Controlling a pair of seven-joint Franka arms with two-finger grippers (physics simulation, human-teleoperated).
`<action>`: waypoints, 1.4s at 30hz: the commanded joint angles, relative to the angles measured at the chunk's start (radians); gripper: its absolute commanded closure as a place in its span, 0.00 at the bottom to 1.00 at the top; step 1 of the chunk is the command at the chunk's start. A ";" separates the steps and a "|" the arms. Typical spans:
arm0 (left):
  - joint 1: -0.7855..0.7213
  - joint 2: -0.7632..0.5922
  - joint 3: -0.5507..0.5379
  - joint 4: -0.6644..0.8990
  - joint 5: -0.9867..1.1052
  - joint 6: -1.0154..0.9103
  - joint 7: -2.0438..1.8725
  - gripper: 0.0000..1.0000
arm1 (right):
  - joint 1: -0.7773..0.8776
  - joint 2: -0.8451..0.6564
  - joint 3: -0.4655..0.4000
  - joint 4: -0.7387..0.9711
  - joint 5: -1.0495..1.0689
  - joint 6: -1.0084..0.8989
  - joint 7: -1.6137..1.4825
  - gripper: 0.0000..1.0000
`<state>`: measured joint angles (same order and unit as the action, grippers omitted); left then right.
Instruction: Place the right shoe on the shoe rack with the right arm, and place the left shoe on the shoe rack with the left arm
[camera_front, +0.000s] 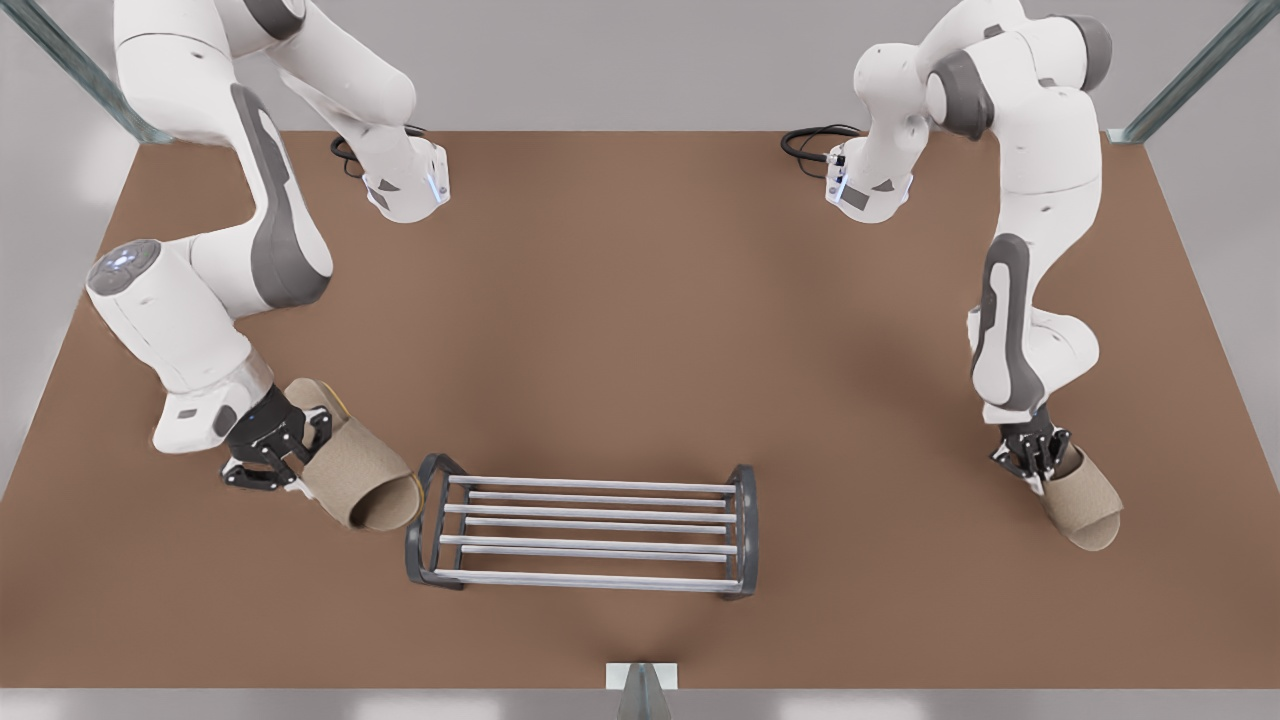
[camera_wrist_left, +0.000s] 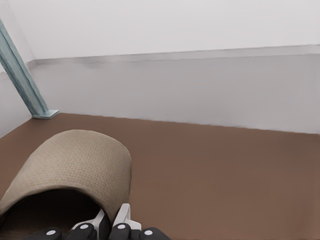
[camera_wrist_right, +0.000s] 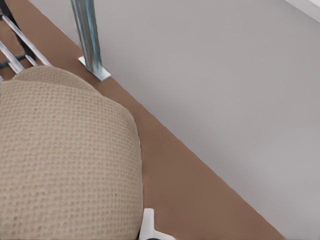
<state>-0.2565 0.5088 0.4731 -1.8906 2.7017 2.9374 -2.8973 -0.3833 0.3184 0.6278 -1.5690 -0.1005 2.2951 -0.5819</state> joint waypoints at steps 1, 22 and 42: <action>-0.006 -0.064 -0.021 0.045 -0.006 0.164 -0.799 0.79 | 0.053 -0.007 0.000 0.032 -0.105 -0.209 0.675 0.79; -0.006 -0.170 -0.702 0.419 -0.006 0.555 -0.878 0.79 | 0.586 0.122 -0.180 0.342 -0.482 -0.536 1.642 0.79; -0.135 0.125 -0.745 0.624 -0.013 0.328 -0.873 0.79 | 0.856 0.364 -0.398 0.494 -0.677 -0.441 1.729 0.79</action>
<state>-0.3866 0.6305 -0.2709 -1.2699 2.6928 3.3567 -2.8973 0.4691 0.6797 0.2301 -1.0755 -0.7328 1.8467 0.8501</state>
